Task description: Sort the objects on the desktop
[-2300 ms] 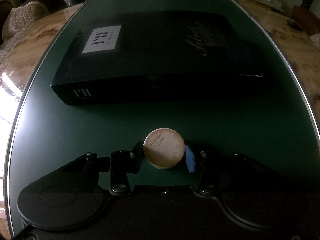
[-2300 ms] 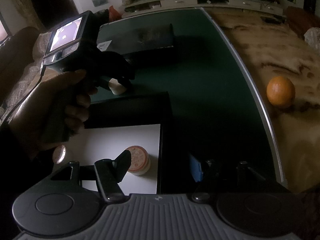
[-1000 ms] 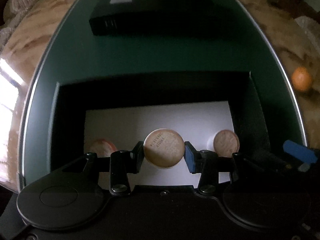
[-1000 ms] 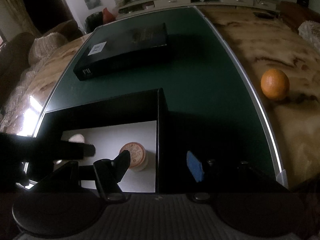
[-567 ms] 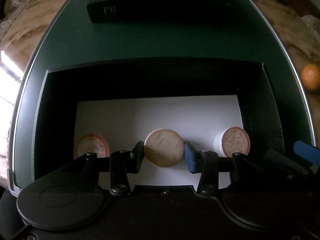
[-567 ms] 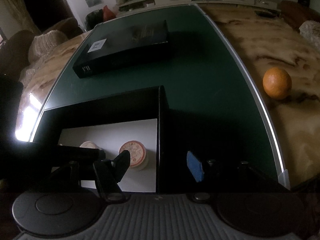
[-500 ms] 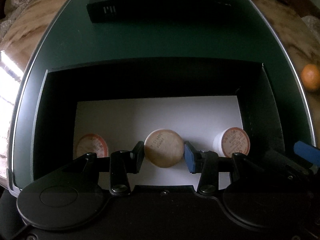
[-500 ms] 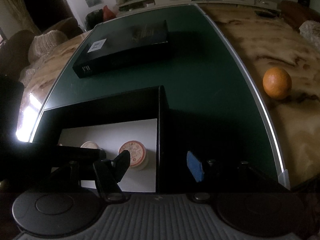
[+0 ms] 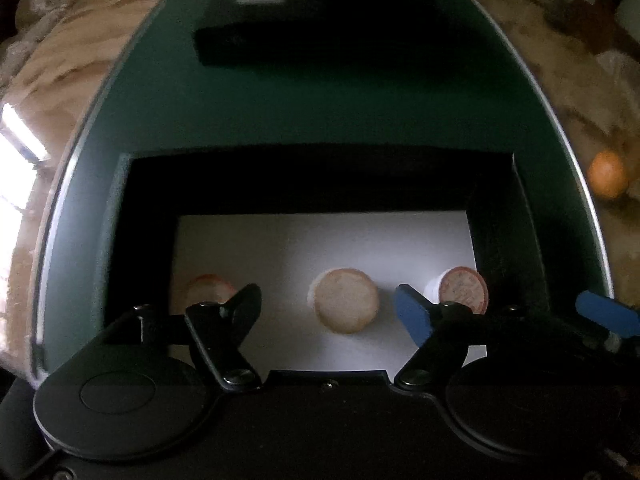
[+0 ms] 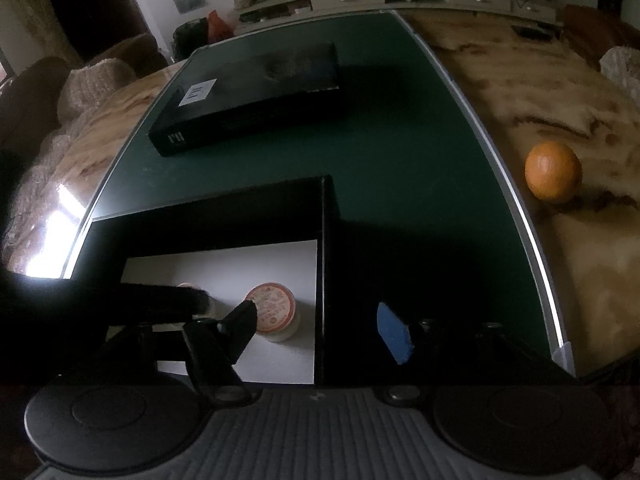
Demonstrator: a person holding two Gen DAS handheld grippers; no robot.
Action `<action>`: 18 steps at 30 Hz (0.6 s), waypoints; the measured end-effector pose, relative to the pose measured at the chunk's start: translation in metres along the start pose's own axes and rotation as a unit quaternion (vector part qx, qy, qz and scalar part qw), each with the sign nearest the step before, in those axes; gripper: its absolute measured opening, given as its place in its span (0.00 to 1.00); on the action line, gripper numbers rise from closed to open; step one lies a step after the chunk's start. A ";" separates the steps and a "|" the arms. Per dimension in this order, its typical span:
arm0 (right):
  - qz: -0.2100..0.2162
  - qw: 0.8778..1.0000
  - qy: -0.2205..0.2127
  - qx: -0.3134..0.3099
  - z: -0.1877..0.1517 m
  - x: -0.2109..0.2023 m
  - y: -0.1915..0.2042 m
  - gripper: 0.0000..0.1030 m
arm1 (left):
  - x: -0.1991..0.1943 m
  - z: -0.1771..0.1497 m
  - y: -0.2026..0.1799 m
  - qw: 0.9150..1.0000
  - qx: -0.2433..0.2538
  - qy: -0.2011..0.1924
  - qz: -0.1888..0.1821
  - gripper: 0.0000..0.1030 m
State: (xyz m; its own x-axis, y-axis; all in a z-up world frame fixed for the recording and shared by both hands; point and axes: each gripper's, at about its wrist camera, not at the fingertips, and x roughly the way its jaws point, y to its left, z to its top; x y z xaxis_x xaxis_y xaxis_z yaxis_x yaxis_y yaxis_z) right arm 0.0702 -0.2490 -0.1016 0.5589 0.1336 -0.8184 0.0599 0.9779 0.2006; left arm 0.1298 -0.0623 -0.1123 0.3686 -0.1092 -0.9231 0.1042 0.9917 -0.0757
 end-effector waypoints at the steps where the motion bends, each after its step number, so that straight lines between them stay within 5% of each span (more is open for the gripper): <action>1: 0.000 1.000 0.000 -0.001 0.001 -0.002 0.002 0.71 | -0.009 0.000 0.007 1.000 -0.009 -0.002 0.006 0.75; 5: 0.012 1.000 0.010 -0.009 0.004 -0.009 0.017 0.81 | -0.043 -0.002 0.029 0.999 -0.017 -0.008 0.042 0.86; 12: 0.006 0.999 0.030 -0.026 -0.002 -0.015 0.053 0.88 | -0.060 -0.018 0.053 0.996 -0.021 0.020 0.083 0.88; 18: -0.012 0.998 0.062 -0.025 -0.013 -0.017 0.069 0.89 | -0.059 -0.037 0.057 0.996 -0.028 0.043 0.073 0.88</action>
State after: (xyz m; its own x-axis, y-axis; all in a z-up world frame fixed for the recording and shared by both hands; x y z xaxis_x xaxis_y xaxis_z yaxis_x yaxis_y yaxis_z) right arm 0.0541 -0.1821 -0.0804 0.4501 0.1270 -0.8839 0.0286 0.9873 0.1564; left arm 0.0795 0.0034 -0.0763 0.2953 0.0401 -0.9546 0.0035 0.9991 0.0431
